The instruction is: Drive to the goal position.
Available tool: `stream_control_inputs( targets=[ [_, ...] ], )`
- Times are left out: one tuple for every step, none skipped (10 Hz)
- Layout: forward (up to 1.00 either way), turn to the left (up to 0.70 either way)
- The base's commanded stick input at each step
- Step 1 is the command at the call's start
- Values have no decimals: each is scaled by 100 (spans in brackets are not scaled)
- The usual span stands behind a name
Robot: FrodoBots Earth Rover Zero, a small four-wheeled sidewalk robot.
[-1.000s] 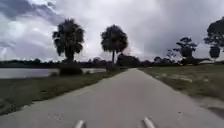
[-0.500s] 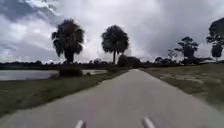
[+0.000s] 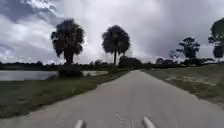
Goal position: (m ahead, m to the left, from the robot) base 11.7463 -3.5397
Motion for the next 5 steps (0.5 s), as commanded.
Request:
stream_control_inputs(
  targets=[
    [70,-35],
    [70,-35],
    [70,-35],
    [70,-35],
    [70,-29]
  ],
)
